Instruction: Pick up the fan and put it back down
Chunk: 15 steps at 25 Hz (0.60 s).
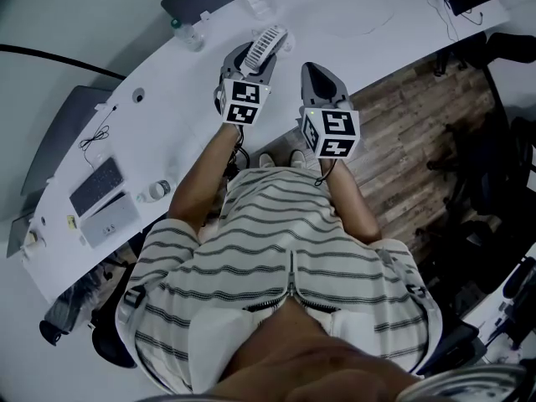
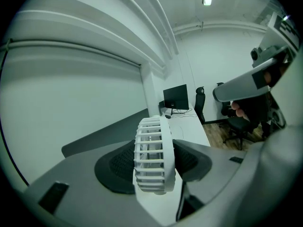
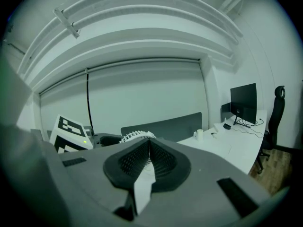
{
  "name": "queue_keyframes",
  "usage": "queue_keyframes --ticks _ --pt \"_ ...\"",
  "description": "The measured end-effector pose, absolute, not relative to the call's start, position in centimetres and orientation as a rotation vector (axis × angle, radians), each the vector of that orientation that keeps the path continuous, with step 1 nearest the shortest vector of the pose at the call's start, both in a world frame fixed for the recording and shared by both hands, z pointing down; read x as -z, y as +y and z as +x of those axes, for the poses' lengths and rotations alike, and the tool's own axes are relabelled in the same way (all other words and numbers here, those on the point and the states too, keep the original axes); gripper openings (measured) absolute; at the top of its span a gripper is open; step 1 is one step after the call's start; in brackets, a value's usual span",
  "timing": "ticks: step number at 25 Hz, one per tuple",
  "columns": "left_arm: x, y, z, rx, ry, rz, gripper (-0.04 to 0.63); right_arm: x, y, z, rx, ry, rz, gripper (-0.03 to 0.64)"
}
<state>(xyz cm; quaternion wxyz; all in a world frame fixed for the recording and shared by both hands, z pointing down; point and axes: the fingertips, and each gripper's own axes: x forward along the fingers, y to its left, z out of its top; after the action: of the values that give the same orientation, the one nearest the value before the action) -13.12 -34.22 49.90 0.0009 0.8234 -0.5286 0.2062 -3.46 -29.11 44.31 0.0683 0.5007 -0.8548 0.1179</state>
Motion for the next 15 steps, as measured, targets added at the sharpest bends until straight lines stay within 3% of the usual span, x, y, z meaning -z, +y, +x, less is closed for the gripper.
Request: queue_keyframes --ticks 15 --pt "-54.1 -37.0 -12.8 -0.807 -1.516 2.611 0.227 -44.6 -29.7 -1.9 -0.367 -2.547 1.55 0.012"
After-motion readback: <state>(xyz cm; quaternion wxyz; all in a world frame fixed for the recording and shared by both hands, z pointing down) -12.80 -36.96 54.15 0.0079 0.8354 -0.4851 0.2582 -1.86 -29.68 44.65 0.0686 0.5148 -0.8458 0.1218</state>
